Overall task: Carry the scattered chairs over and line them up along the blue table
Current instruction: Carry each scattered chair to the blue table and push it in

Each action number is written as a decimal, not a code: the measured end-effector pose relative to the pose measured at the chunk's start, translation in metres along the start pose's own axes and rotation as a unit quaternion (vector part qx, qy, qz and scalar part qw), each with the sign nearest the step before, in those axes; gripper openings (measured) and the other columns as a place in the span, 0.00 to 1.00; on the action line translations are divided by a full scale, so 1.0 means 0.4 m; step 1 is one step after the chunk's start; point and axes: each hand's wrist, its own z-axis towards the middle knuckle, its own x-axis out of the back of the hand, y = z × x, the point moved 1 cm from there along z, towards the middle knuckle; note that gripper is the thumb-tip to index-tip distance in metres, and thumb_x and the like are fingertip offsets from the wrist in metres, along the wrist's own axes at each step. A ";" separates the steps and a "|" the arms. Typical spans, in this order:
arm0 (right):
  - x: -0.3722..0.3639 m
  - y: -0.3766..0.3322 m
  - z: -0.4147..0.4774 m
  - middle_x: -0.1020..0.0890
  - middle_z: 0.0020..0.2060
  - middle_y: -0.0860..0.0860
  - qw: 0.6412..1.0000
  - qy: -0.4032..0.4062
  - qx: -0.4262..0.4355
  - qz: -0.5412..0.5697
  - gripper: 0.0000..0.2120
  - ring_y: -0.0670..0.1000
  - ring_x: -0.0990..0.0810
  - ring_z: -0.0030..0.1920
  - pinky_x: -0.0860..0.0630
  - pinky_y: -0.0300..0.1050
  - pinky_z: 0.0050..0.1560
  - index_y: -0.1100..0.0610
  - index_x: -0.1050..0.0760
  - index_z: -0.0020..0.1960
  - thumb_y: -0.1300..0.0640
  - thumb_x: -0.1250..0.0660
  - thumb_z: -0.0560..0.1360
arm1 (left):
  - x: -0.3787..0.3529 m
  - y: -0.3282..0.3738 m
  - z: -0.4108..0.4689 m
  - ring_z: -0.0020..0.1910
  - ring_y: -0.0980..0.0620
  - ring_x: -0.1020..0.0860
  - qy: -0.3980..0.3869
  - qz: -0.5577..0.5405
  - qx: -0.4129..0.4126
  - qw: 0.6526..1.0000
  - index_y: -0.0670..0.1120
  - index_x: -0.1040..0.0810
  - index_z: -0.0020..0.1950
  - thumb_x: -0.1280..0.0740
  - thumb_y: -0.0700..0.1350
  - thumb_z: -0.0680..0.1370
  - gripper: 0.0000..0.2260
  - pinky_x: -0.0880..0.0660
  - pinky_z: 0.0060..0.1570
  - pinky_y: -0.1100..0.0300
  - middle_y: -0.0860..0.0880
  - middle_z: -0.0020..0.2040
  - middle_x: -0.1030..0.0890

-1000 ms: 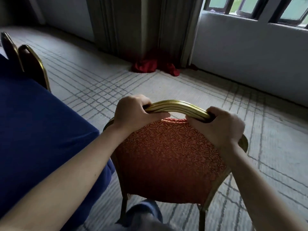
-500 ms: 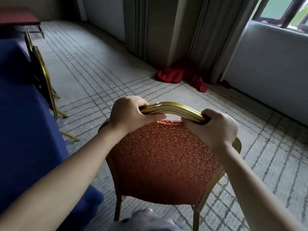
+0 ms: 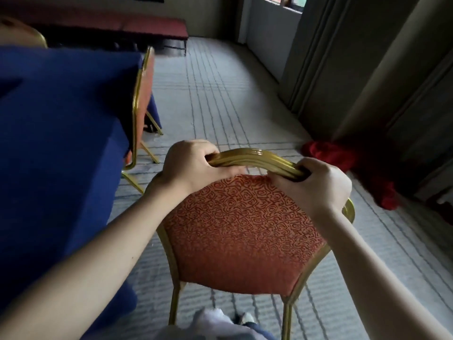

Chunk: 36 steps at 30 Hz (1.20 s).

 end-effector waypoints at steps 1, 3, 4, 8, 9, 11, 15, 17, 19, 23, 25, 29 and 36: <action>-0.022 0.010 0.046 0.25 0.24 0.46 1.000 -0.009 0.021 0.011 0.27 0.47 0.24 0.30 0.27 0.43 0.33 0.52 0.26 0.31 0.27 0.33 0.56 | -0.012 -0.003 0.018 0.30 0.53 0.25 0.011 0.016 0.015 1.000 0.47 0.22 0.30 0.34 0.74 0.63 0.29 0.29 0.30 0.54 0.52 0.29 0.23; -0.067 0.019 0.132 0.25 0.24 0.46 0.997 -0.022 0.064 0.031 0.27 0.48 0.24 0.30 0.28 0.44 0.32 0.53 0.27 0.31 0.28 0.34 0.56 | -0.028 -0.005 0.046 0.30 0.55 0.26 0.030 0.045 0.055 0.997 0.48 0.22 0.30 0.33 0.74 0.63 0.28 0.30 0.30 0.55 0.53 0.28 0.24; -0.090 0.016 0.169 0.25 0.24 0.47 0.995 -0.031 0.087 0.042 0.26 0.49 0.23 0.30 0.28 0.43 0.32 0.53 0.27 0.31 0.28 0.34 0.57 | -0.033 -0.008 0.056 0.29 0.56 0.26 0.037 0.058 0.079 0.994 0.49 0.23 0.30 0.32 0.73 0.63 0.26 0.31 0.29 0.56 0.54 0.28 0.25; -0.191 -0.025 0.307 0.26 0.23 0.47 0.978 -0.055 0.185 0.075 0.26 0.50 0.23 0.29 0.35 0.39 0.30 0.54 0.28 0.31 0.30 0.33 0.57 | -0.050 -0.047 0.091 0.27 0.59 0.31 0.076 0.102 0.155 0.980 0.54 0.33 0.25 0.30 0.71 0.63 0.24 0.41 0.26 0.63 0.55 0.24 0.32; -0.221 -0.040 0.343 0.26 0.23 0.47 0.972 -0.066 0.209 0.082 0.26 0.50 0.24 0.29 0.37 0.38 0.29 0.54 0.28 0.31 0.30 0.33 0.58 | -0.056 -0.064 0.103 0.27 0.58 0.30 0.086 0.116 0.176 0.974 0.52 0.32 0.25 0.31 0.72 0.63 0.25 0.41 0.26 0.61 0.54 0.25 0.31; -0.276 -0.072 0.402 0.27 0.22 0.47 0.960 -0.087 0.249 0.092 0.27 0.49 0.27 0.27 0.41 0.33 0.28 0.54 0.28 0.30 0.29 0.33 0.58 | -0.064 -0.096 0.124 0.27 0.55 0.29 0.098 0.148 0.208 0.962 0.46 0.28 0.27 0.33 0.74 0.63 0.30 0.39 0.27 0.57 0.51 0.26 0.29; -0.419 -0.156 0.512 0.27 0.21 0.47 0.937 -0.113 0.307 0.126 0.29 0.49 0.27 0.25 0.35 0.35 0.27 0.55 0.29 0.29 0.27 0.37 0.58 | -0.072 -0.183 0.167 0.25 0.57 0.31 0.128 0.196 0.246 0.941 0.50 0.35 0.25 0.31 0.72 0.63 0.28 0.39 0.25 0.57 0.53 0.25 0.31; -0.484 -0.209 0.556 0.27 0.21 0.47 0.923 -0.133 0.331 0.146 0.30 0.49 0.25 0.26 0.31 0.38 0.27 0.55 0.29 0.30 0.26 0.40 0.58 | -0.070 -0.229 0.189 0.25 0.56 0.30 0.135 0.218 0.273 0.927 0.48 0.33 0.25 0.32 0.73 0.63 0.29 0.35 0.25 0.54 0.52 0.25 0.29; -0.544 -0.267 0.593 0.26 0.22 0.47 0.911 -0.150 0.350 0.160 0.30 0.50 0.23 0.28 0.30 0.40 0.29 0.55 0.28 0.30 0.26 0.40 0.57 | -0.061 -0.274 0.210 0.26 0.54 0.29 0.142 0.241 0.301 0.912 0.46 0.31 0.26 0.33 0.74 0.63 0.31 0.33 0.25 0.52 0.51 0.25 0.28; -0.647 -0.383 0.659 0.26 0.23 0.47 0.885 -0.181 0.381 0.199 0.30 0.50 0.23 0.30 0.34 0.38 0.28 0.54 0.28 0.30 0.26 0.41 0.57 | -0.035 -0.348 0.252 0.26 0.54 0.29 0.160 0.278 0.333 0.887 0.45 0.31 0.26 0.32 0.72 0.63 0.30 0.33 0.26 0.53 0.52 0.26 0.28; -0.685 -0.439 0.681 0.28 0.22 0.46 0.866 -0.190 0.402 0.227 0.28 0.49 0.27 0.27 0.39 0.34 0.27 0.53 0.32 0.28 0.26 0.41 0.57 | -0.017 -0.374 0.266 0.26 0.54 0.29 0.171 0.285 0.352 0.875 0.46 0.31 0.26 0.31 0.71 0.63 0.28 0.33 0.26 0.53 0.52 0.26 0.28; -0.765 -0.571 0.712 0.28 0.22 0.45 0.826 -0.199 0.454 0.269 0.27 0.48 0.27 0.27 0.39 0.34 0.26 0.52 0.28 0.29 0.27 0.39 0.58 | 0.016 -0.421 0.281 0.28 0.55 0.27 0.193 0.284 0.425 0.838 0.48 0.29 0.27 0.29 0.70 0.63 0.26 0.29 0.28 0.53 0.53 0.27 0.27; -0.899 -0.842 0.726 0.31 0.21 0.44 0.726 -0.244 0.545 0.342 0.25 0.43 0.31 0.23 0.41 0.36 0.24 0.52 0.29 0.29 0.29 0.35 0.60 | 0.080 -0.544 0.275 0.33 0.58 0.25 0.243 0.318 0.536 0.744 0.52 0.23 0.32 0.33 0.73 0.62 0.24 0.25 0.35 0.57 0.55 0.31 0.24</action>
